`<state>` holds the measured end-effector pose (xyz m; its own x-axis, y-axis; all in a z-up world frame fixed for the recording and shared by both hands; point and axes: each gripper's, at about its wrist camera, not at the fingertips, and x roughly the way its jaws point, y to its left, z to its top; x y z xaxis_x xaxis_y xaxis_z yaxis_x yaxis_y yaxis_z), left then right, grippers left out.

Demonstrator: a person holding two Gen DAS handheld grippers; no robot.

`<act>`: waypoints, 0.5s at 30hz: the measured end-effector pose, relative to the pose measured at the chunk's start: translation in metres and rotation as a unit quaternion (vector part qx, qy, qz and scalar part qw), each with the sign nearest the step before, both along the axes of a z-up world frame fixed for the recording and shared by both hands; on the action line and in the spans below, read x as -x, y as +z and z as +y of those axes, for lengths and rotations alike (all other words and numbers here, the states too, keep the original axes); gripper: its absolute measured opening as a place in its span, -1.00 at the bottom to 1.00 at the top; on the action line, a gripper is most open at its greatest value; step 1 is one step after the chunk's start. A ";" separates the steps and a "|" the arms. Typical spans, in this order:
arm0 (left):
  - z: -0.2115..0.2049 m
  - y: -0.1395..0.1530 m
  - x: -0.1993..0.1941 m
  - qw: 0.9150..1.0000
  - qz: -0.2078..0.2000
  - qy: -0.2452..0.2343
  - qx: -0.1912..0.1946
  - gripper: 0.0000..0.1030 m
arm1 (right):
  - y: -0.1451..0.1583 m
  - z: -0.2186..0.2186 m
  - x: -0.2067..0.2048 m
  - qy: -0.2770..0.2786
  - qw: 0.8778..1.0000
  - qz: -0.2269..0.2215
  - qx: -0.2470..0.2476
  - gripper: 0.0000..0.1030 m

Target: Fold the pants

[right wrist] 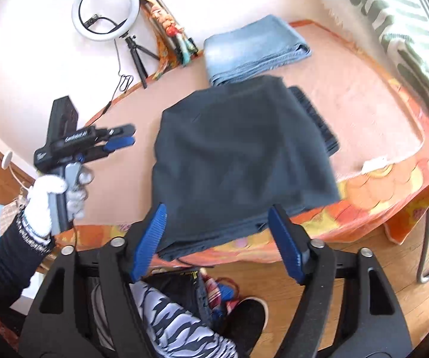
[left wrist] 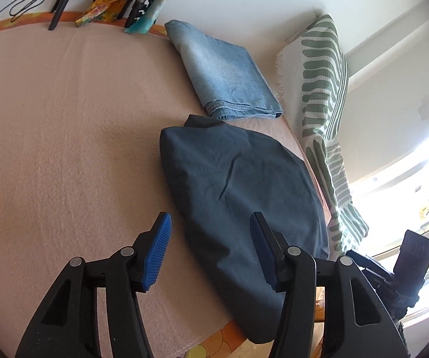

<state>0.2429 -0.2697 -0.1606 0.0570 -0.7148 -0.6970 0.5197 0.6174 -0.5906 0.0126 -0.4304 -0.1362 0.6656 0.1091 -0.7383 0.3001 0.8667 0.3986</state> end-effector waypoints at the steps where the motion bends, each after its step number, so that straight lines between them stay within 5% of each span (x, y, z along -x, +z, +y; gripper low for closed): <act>1: -0.001 -0.001 0.004 1.000 -0.001 0.001 -0.006 0.04 | 0.001 -0.011 -0.003 -0.004 1.000 -0.002 0.009 0.62; 6: -0.009 0.000 0.027 0.998 -0.036 0.006 -0.042 0.04 | -0.003 -0.062 -0.031 -0.011 0.998 0.018 0.060 0.62; 15: -0.019 -0.006 0.049 0.994 -0.076 0.006 -0.077 0.18 | -0.018 -0.108 -0.076 0.017 0.997 0.036 0.061 0.73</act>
